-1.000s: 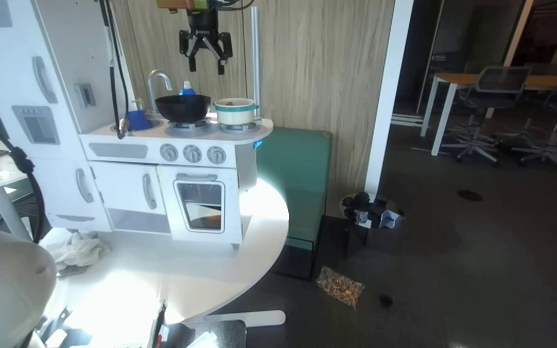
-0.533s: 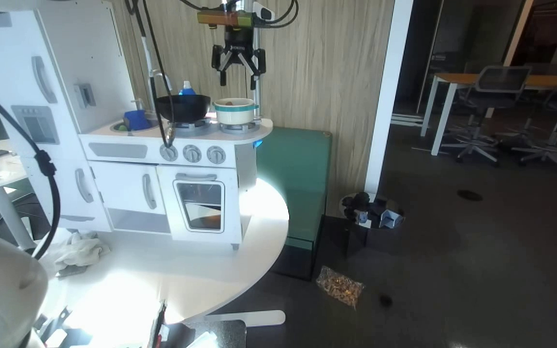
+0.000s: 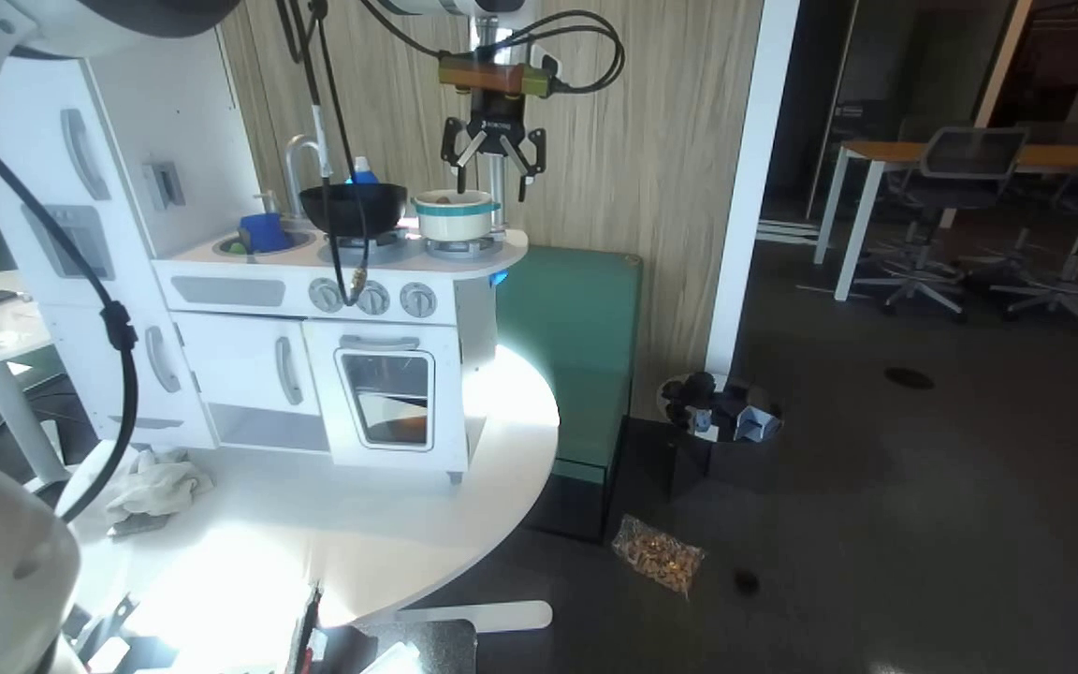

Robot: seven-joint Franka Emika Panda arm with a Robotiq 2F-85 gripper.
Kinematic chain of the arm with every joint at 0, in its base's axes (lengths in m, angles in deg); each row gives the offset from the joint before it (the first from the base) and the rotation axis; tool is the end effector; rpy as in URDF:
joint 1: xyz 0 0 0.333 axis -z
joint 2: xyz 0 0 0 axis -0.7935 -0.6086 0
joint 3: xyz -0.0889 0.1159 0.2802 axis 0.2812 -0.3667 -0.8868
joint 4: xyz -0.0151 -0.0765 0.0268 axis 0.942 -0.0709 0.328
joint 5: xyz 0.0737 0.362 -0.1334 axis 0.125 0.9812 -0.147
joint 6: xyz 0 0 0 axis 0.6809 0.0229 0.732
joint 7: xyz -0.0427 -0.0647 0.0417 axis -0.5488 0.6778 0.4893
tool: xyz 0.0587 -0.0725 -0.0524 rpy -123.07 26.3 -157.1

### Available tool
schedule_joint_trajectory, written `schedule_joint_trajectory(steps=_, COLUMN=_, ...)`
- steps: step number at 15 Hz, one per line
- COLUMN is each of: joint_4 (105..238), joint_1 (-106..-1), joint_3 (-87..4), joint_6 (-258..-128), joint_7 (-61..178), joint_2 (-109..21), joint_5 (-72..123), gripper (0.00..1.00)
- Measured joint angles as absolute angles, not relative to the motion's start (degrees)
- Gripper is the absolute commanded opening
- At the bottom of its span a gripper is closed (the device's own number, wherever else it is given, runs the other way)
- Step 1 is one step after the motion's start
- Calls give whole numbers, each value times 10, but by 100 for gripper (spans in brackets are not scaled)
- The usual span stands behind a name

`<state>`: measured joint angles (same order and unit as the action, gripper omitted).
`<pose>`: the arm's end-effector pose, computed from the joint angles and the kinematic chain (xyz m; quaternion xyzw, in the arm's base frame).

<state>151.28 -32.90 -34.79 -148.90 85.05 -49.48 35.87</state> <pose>0.5920 -0.3005 0.5383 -0.9965 0.0709 0.0145 0.0418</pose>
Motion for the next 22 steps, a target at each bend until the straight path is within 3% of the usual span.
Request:
schedule_joint_trajectory(steps=12, joint_4=1438, joint_1=-300, joint_3=-365, joint_6=-1498, joint_7=880, joint_2=-569, joint_5=435, gripper=100)
schedule_joint_trajectory(steps=13, joint_4=1432, joint_1=-298, joint_3=-365, joint_6=-1498, joint_7=880, joint_2=-575, joint_5=437, gripper=75)
schedule_joint_trajectory(steps=14, joint_4=1428, joint_1=-297, joint_3=-365, joint_6=-1498, joint_7=880, joint_2=-580, joint_5=438, gripper=73)
schedule_joint_trajectory(steps=21, joint_4=1396, joint_1=-297, joint_3=-367, joint_6=-1497, joint_7=877, joint_2=-582, joint_5=448, gripper=19)
schedule_joint_trajectory(steps=22, joint_4=1393, joint_1=-297, joint_3=-367, joint_6=-1497, joint_7=874, joint_2=-582, joint_5=450, gripper=19)
